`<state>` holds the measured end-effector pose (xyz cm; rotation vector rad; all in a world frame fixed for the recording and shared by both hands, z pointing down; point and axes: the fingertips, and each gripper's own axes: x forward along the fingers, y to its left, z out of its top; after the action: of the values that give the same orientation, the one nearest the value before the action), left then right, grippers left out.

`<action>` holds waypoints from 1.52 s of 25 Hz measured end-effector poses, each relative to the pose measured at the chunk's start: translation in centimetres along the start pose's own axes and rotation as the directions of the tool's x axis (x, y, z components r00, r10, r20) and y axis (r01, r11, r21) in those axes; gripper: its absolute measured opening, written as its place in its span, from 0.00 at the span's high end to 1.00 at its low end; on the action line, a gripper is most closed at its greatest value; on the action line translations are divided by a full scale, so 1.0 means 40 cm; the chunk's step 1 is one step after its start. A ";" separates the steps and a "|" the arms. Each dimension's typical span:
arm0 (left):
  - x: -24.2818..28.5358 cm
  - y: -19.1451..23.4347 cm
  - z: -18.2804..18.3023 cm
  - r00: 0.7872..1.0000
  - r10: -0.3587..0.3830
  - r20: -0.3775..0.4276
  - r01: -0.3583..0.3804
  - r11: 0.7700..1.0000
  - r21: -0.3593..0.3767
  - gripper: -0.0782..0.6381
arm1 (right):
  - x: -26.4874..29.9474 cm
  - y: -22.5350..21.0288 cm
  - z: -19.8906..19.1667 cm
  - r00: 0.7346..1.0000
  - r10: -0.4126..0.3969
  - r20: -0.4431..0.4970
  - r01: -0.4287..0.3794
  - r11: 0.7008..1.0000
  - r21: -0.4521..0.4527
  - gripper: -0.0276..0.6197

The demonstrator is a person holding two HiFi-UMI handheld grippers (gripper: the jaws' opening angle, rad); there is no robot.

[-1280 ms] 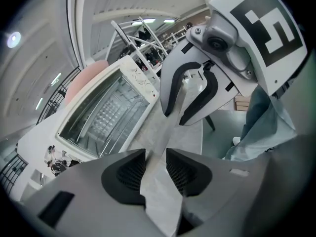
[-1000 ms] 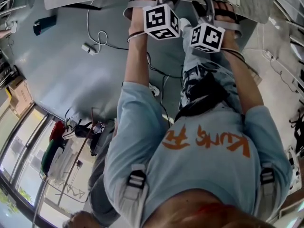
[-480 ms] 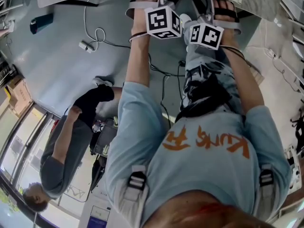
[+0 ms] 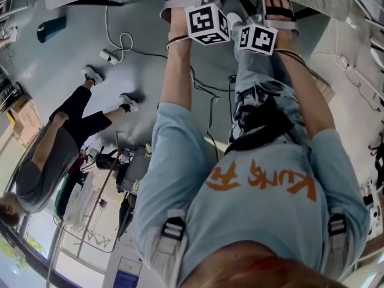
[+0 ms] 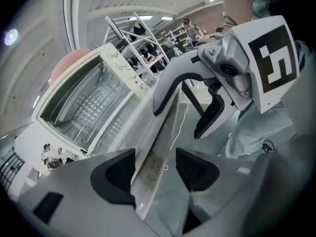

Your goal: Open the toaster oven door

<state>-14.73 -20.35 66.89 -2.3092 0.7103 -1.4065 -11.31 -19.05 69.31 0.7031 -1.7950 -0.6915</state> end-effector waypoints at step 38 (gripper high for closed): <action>-0.376 0.394 0.444 0.809 0.537 0.239 -0.086 0.509 -0.856 0.89 | -0.424 -0.655 -0.133 0.928 -0.352 0.125 0.054 0.459 0.887 0.96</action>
<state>-8.38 -23.95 39.73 -2.7477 1.8017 -0.2171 2.24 -24.54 41.23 1.6071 -2.3545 0.0872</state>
